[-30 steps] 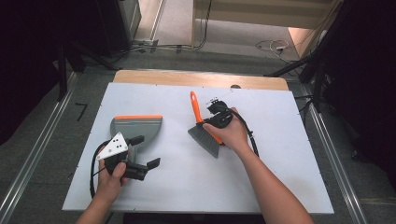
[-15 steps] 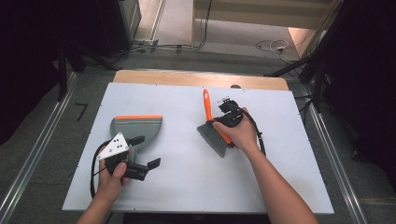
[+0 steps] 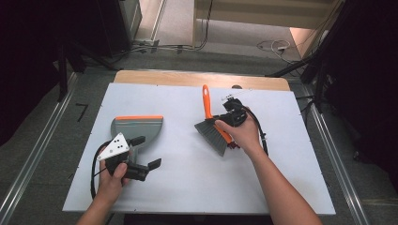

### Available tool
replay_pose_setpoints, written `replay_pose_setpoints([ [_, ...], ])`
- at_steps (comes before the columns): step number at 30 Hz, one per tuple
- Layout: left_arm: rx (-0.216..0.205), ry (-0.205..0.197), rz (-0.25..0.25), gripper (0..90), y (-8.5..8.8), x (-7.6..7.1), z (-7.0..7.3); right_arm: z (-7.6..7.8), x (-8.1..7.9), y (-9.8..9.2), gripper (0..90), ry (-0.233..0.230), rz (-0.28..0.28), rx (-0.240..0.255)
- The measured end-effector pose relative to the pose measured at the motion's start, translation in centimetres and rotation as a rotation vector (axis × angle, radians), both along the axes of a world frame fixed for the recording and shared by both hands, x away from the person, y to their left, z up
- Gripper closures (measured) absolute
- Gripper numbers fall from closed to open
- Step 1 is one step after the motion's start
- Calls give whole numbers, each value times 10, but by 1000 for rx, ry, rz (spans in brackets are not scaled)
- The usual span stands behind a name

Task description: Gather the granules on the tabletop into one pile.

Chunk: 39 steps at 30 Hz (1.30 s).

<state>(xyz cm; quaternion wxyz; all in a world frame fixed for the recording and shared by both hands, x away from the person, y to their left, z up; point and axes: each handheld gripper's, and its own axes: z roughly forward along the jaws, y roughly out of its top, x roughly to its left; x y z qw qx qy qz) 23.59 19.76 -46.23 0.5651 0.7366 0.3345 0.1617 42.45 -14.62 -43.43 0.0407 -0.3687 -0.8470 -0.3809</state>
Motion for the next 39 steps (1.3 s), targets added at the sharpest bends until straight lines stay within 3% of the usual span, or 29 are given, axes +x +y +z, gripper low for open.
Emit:
replay_pose_setpoints([
  [7,1,1,4,0,0,0,0,15,-9,-14,676,-54,1,36],
  [16,4,1,4,0,0,1,0,21,-23,-39,676,-90,-13,46],
  [27,5,-4,9,0,0,1,0,20,-46,-72,677,-141,-29,87],
  [39,-4,-9,17,0,1,0,1,9,-71,-105,676,-184,-56,105],
])
